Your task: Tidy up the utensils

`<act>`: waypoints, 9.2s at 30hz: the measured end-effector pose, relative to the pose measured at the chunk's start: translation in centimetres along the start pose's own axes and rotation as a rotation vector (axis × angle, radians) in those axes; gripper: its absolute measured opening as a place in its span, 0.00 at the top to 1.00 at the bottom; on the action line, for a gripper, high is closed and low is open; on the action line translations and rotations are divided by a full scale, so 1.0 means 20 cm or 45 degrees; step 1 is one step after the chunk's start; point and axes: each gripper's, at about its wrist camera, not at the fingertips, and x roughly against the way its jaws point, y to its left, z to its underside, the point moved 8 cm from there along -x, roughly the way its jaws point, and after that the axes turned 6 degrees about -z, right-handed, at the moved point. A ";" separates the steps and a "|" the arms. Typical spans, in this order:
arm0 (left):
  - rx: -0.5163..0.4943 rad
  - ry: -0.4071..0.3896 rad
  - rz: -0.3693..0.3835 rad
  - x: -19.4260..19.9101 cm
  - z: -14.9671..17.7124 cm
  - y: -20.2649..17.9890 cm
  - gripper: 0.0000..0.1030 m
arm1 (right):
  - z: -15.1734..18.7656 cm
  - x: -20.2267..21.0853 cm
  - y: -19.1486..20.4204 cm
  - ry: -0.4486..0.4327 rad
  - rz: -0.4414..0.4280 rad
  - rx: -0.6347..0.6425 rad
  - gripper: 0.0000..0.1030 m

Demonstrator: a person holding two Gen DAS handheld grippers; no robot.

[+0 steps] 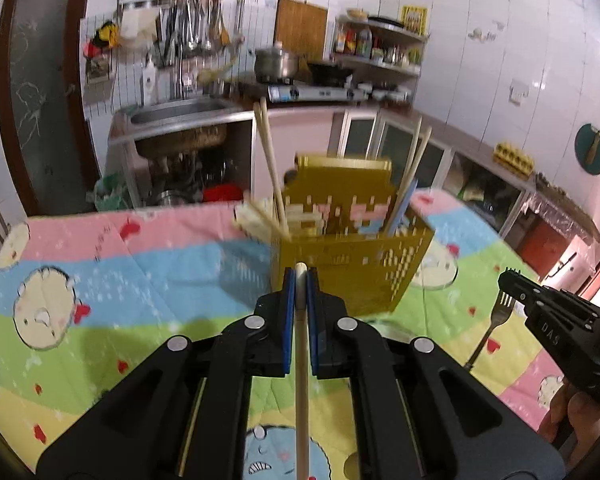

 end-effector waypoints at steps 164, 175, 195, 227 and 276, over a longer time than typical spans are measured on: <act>-0.186 0.205 -0.049 -0.09 0.55 -0.22 0.66 | 0.30 -0.02 -0.08 0.111 0.004 -0.009 0.95; -0.179 -0.015 -0.052 0.00 0.27 -0.11 0.66 | 0.06 0.05 -0.02 -0.099 -0.007 -0.001 0.95; -0.182 -0.214 -0.068 0.14 0.04 0.00 0.66 | -0.25 0.20 0.13 -0.449 -0.047 0.050 0.95; 0.026 -0.440 -0.225 -0.18 -0.46 0.05 0.66 | -0.78 0.02 0.31 -0.591 -0.126 0.030 0.95; -0.050 -0.539 -0.162 0.61 0.76 0.13 0.05 | 0.63 0.50 0.30 -0.474 -0.055 0.184 0.04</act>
